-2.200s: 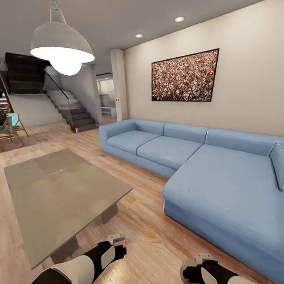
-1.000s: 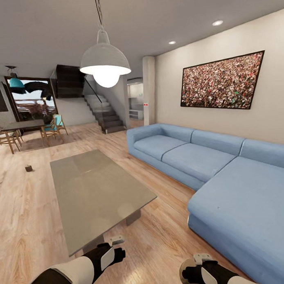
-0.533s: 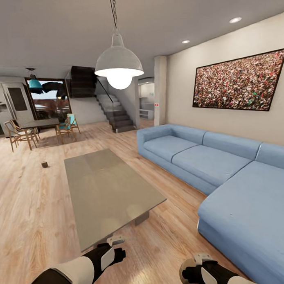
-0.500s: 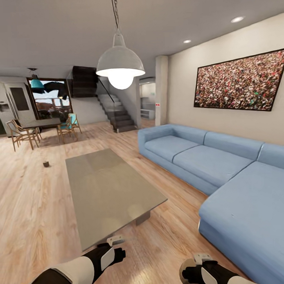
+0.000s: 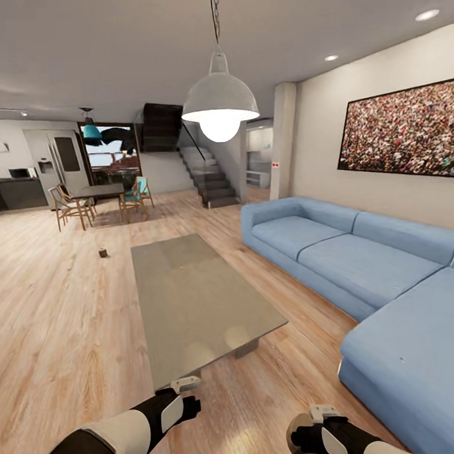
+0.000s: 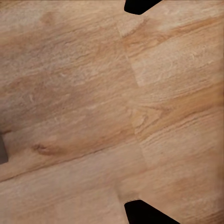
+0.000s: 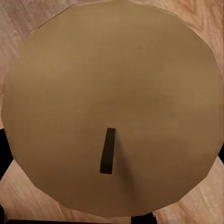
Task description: Place each of the two pumpkins and all three candles from the living room inside a cabinet in the living room (use any cabinet), then make sure every cabinet is closed, and position the cauldron so it is next to a table in the living room.
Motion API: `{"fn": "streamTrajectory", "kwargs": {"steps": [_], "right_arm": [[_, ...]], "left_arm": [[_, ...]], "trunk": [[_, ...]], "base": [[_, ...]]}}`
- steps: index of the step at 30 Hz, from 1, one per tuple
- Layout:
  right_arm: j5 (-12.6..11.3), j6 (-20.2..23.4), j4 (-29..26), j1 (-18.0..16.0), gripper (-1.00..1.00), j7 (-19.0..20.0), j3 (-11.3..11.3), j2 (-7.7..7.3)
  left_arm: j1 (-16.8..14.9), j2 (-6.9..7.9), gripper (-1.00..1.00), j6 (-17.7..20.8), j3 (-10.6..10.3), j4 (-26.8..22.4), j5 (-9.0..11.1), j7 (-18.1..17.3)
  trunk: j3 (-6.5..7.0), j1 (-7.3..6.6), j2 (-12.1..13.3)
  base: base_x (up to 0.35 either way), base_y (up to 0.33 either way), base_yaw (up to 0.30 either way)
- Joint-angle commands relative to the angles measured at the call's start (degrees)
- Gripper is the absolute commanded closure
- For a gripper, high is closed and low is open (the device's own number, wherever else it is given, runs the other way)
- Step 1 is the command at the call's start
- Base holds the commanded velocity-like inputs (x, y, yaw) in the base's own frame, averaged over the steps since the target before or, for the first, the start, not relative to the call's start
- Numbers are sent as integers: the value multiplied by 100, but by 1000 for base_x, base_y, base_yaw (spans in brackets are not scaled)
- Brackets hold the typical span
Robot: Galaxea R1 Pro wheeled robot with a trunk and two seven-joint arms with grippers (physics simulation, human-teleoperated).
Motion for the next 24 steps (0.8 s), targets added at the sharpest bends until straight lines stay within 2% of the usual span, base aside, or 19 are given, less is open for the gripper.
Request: {"fn": "streamTrajectory", "kwargs": {"steps": [1, 6, 21, 24], "right_arm": [[-14, 29, -14, -2, 100, 11, 24, -5], [-14, 29, -15, -2, 100, 11, 29, -5], [-6, 29, -13, -2, 100, 11, 29, -5], [-10, 29, -14, -2, 100, 11, 29, -5]], "left_arm": [[-6, -3, -100, 13, -46, 2, 50, 19], [-6, -3, -100, 14, -42, 2, 50, 19], [-6, -3, -100, 16, -42, 2, 50, 19], [-6, -1, -100, 9, -41, 2, 50, 19]], "trunk": [[5, -23, 38], [-13, -45, 78], [147, -374, 679], [129, -374, 679]], "base": [[0, 0, 202], [0, 0, 193], [0, 0, 183], [0, 0, 154]]}}
